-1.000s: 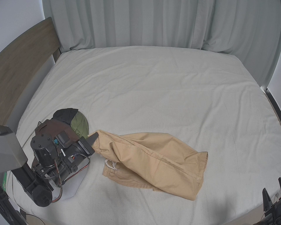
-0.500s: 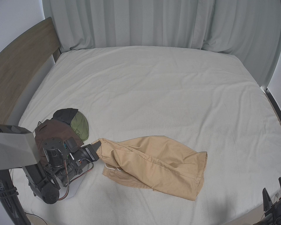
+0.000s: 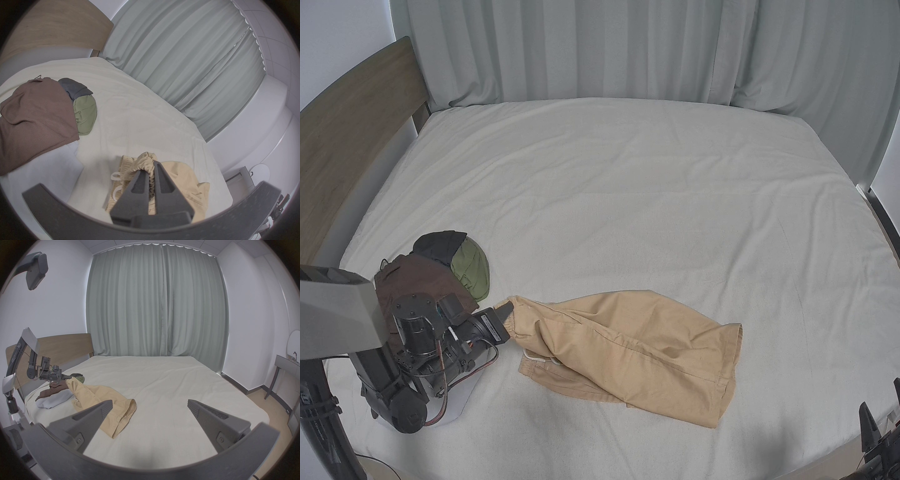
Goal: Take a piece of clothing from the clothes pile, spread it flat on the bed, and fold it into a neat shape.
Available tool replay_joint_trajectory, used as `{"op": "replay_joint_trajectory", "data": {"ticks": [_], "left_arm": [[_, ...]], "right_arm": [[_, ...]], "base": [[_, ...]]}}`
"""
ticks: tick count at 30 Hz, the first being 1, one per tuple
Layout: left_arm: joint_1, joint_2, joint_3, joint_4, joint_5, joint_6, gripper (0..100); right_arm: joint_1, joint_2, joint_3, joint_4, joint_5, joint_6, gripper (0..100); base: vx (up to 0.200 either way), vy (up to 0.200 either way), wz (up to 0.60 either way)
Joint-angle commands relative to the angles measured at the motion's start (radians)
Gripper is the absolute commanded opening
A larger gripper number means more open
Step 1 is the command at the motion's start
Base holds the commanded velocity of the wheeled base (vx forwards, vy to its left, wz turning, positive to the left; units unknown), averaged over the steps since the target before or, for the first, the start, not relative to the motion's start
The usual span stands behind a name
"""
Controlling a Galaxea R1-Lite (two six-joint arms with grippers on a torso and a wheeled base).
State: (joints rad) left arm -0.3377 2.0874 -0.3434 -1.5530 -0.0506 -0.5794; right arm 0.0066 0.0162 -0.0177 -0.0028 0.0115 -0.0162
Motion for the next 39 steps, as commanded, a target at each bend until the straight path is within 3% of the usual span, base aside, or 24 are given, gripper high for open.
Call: {"op": "replay_joint_trajectory", "data": {"ticks": [1,20,26,39], "left_arm": [[0.008,0.000,0.000,-0.002,0.000,0.001,0],[0.008,-0.012,0.000,-0.002,0.000,0.003,0],[0.008,-0.012,0.000,-0.002,0.000,0.003,0],[0.009,-0.015,0.000,-0.002,0.000,0.003,0]], "right_arm": [[0.000,-0.009,0.018,0.000,0.002,0.001,100],[0.000,-0.013,0.013,-0.013,0.016,-0.007,100],[-0.002,0.084,-0.216,-0.091,0.019,-0.015,100],[0.007,0.194,-0.228,-0.097,0.041,-0.016,100]], "base": [[0.000,0.000,0.00],[0.000,0.000,0.00],[0.000,0.000,0.00],[0.000,0.000,0.00]]}}
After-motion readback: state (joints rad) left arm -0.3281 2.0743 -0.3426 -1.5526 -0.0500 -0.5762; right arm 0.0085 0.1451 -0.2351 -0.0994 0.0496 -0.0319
